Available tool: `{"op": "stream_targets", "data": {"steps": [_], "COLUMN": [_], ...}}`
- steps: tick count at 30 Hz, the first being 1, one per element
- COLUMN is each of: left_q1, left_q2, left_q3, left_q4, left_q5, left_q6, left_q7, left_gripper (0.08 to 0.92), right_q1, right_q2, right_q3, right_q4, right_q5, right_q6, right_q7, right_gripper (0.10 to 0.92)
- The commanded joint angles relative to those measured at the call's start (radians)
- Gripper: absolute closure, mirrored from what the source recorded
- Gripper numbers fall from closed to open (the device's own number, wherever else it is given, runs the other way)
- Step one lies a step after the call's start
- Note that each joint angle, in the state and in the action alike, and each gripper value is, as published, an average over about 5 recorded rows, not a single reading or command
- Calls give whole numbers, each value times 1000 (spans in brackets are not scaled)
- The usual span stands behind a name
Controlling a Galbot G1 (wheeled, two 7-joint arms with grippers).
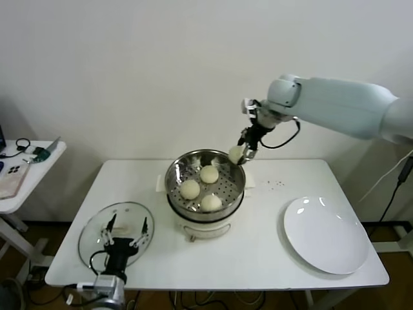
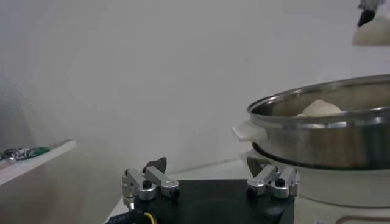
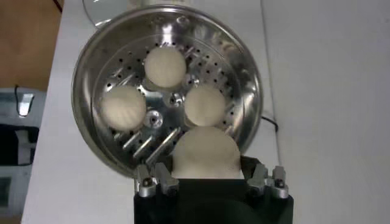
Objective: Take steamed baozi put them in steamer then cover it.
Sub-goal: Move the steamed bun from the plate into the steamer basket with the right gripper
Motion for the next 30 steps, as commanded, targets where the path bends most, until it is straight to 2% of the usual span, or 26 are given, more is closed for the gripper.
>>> {"op": "stream_targets", "data": {"steps": [1,11,30], "left_q1": [-4,-4,-5], "left_q2": [4,31,32], "left_q3": [7,-12,-9], "left_q4": [1,-4,7], "left_q5": [-2,-16,-16], "left_q6": [2,2,-1], "left_q7": [0,0,0], "left_gripper": [177,177,177], "right_q1": [-47,-117,-160], "right_q2": [177,195,173], "right_q3": [-62,-85,-86], "right_q4": [-39,-52,-86], "right_q5": [42,-15,-75], "right_q6": [-16,-14,-9], "right_q7": [13,13,14], "right_gripper": [317,318,314]}}
